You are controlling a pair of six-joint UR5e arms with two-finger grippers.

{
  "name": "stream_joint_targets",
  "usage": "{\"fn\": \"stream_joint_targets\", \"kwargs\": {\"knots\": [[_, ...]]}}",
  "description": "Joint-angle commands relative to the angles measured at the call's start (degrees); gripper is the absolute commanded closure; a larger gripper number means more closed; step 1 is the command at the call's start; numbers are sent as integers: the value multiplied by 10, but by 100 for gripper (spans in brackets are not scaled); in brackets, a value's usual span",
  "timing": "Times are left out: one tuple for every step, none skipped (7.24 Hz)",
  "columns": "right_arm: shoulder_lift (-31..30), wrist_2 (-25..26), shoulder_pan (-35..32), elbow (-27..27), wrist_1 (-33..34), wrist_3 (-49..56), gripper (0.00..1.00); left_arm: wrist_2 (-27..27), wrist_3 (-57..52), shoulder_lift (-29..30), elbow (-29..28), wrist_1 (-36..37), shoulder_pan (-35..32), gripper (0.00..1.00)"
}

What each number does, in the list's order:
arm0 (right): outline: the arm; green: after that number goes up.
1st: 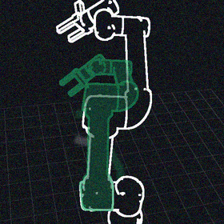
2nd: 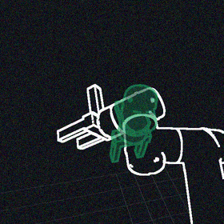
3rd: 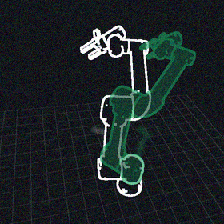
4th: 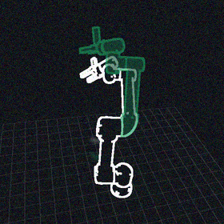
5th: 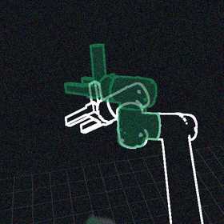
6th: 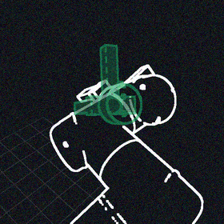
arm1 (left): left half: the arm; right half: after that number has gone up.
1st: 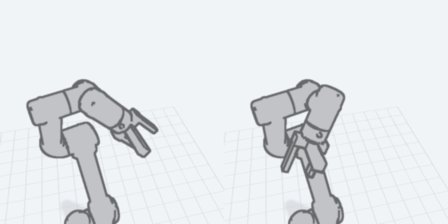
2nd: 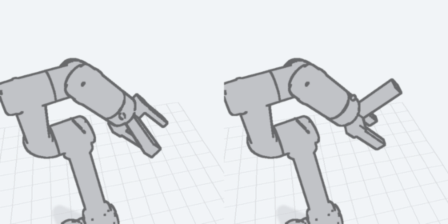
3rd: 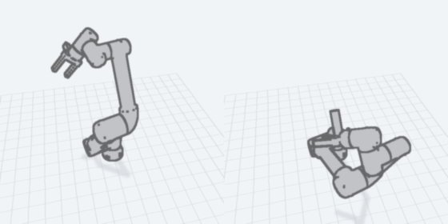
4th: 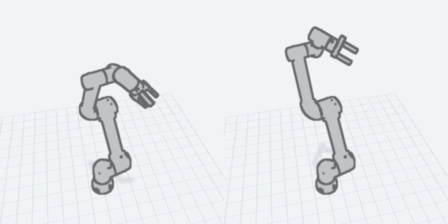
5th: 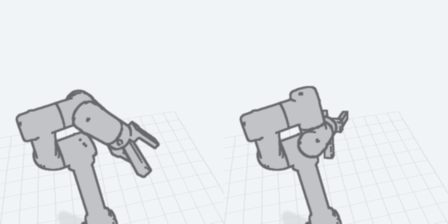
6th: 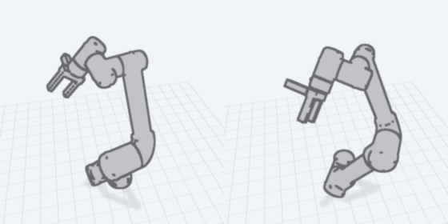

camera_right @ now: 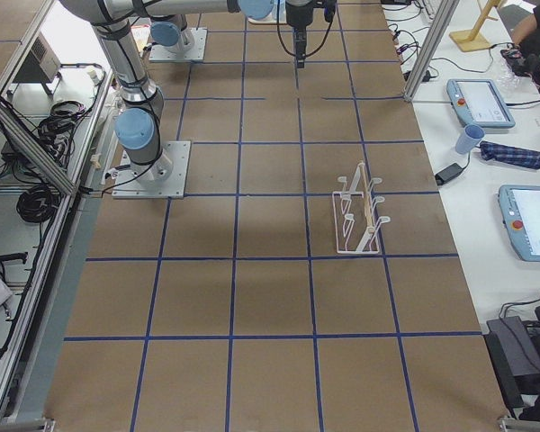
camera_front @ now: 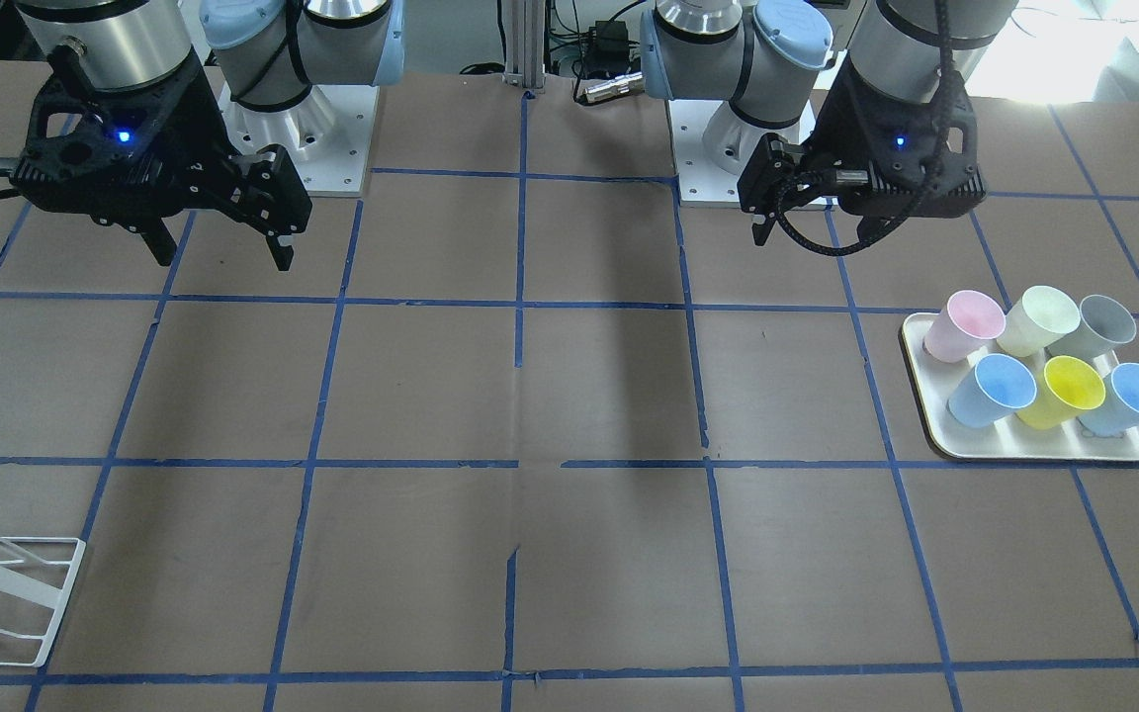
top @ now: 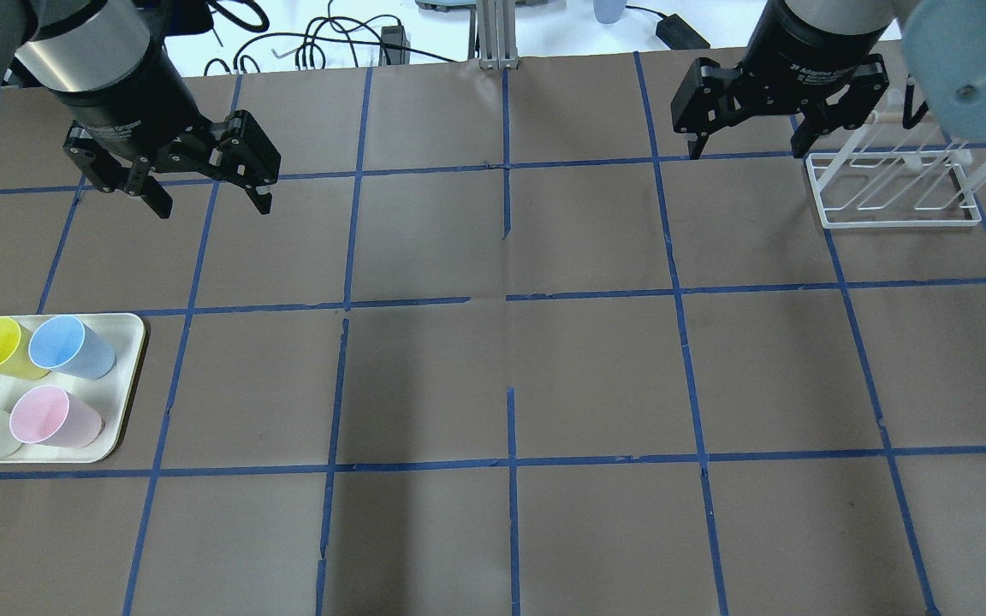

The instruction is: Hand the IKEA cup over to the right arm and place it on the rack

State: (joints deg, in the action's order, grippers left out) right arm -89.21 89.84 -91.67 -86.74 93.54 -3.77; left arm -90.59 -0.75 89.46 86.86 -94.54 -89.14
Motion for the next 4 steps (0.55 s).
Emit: {"fn": "stream_joint_targets", "kwargs": {"knots": [[0, 0, 0, 0, 1, 0, 0, 0, 0, -6, 3, 0, 0, 0], [0, 0, 0, 0, 0, 0, 0, 0, -1, -9, 6, -6, 0, 0], [0, 0, 0, 0, 0, 0, 0, -2, -14, -9, 8, -6, 5, 0], [0, 0, 0, 0, 0, 0, 0, -4, -72, -10, 16, -4, 27, 0]]}}
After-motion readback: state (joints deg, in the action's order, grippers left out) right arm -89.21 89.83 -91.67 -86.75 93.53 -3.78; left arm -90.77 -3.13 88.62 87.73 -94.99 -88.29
